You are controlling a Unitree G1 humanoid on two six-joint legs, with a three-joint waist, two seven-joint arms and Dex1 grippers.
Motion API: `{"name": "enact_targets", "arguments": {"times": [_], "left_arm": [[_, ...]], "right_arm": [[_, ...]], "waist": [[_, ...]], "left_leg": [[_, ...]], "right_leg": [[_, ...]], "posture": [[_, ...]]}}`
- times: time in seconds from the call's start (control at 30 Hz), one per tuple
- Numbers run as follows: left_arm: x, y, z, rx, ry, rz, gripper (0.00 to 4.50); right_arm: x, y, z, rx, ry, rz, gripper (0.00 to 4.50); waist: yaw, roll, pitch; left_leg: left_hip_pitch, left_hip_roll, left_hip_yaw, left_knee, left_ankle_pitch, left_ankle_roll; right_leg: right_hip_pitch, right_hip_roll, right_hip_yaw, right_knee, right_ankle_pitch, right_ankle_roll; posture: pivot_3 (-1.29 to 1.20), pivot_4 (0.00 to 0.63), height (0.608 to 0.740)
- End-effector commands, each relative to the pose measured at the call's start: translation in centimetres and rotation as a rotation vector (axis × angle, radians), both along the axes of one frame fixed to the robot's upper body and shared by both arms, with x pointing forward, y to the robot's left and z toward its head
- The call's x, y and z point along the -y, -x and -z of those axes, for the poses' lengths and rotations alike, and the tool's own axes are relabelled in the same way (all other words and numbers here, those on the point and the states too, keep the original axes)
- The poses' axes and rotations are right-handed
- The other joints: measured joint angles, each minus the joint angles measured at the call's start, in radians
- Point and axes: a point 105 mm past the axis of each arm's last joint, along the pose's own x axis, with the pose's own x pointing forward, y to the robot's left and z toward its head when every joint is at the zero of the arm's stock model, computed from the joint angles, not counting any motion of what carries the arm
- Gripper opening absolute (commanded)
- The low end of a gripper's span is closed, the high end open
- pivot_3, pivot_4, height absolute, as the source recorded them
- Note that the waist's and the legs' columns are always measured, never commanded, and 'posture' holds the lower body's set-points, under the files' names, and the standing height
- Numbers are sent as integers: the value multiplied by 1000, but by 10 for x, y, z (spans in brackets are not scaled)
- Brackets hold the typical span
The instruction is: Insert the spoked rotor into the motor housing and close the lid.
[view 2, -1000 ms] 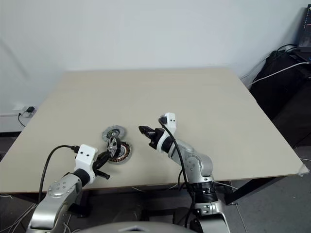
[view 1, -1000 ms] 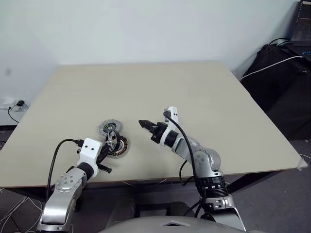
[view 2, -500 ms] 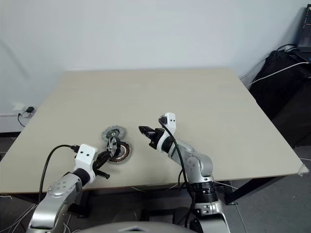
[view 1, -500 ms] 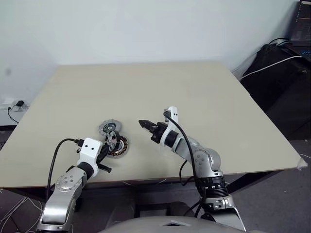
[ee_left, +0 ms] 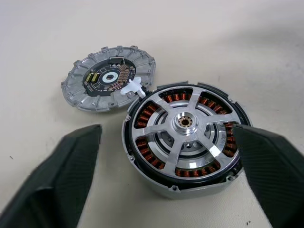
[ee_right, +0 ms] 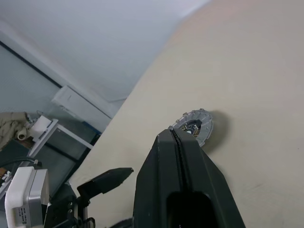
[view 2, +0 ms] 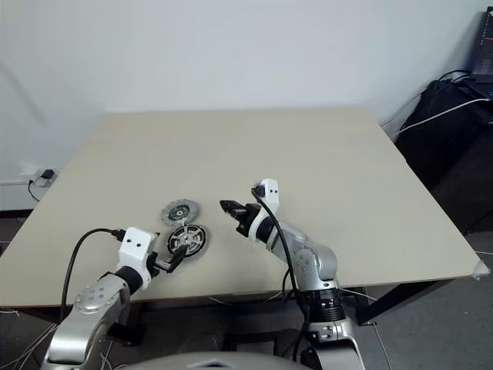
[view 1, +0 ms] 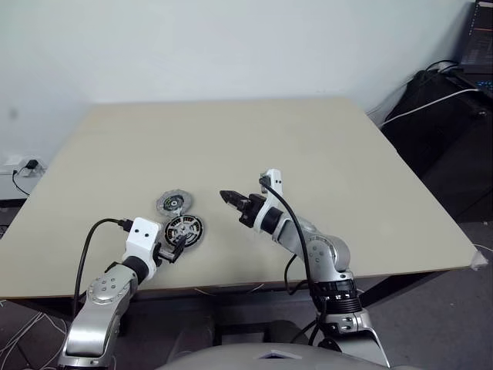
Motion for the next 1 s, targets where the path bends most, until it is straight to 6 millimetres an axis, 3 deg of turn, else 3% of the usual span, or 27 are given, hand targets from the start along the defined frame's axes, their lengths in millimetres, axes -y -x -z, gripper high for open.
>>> {"name": "enact_targets", "arguments": {"times": [0.03, 0.2, 0.3, 0.4, 0.53, 0.73, 0.77, 1.0], "left_arm": [[4, -8, -28, 132, 41, 4, 4476], [3, -19, -67, 355, 160, -56, 4476], [-4, -21, -76, 409, 220, -120, 4307], [-5, -17, -68, 382, 216, -126, 3629], [-6, -8, -54, 339, 212, -131, 2217], [-2, 8, -31, 281, 206, -110, 212], [-2, 11, -27, 269, 196, -109, 8], [16, 31, -7, 229, 212, -43, 8]], "right_arm": [[-5, -2, -19, 65, -45, -4, 0], [-5, -2, -19, 64, -45, -5, 0], [-5, -1, -19, 64, -44, -9, 0], [-6, 0, -18, 63, -34, -14, 0], [-7, 0, -12, 75, 24, -17, 0], [-19, 2, 20, 149, 327, -92, 0], [-22, 3, 25, 162, 365, -112, 0], [-43, 10, 49, 276, 574, -243, 0]], "waist": [[0, 0, 0], [1, 0, 0], [2, -1, -1], [0, -1, -1], [0, -1, -1], [0, -1, -1], [0, -2, -1], [0, -3, -2]], "left_leg": [[0, 0, 0, 0, 0, 0], [0, 0, 0, 0, 0, 0], [0, 0, 0, 0, 0, 0], [0, 0, 0, 1, 0, 0], [0, 0, 0, 1, 0, 0], [1, 0, 0, 1, 0, 0], [2, 0, 1, 1, 0, 0], [2, 0, 0, 2, 0, 0]], "right_leg": [[0, 0, 0, 0, 0, 0], [0, 0, 0, 0, 0, 0], [0, 0, 0, 0, 1, 1], [1, 0, 0, 0, 2, 3], [1, 2, 0, 0, 2, 3], [1, 1, 0, 0, -1, -2], [1, 1, 1, 0, -1, -2], [2, 1, 1, 0, -1, -2]], "posture": [[0, 0, 740], [0, 0, 740], [0, 0, 740], [0, 0, 740], [0, 0, 740], [0, 0, 740], [0, 0, 740], [0, 0, 740]]}}
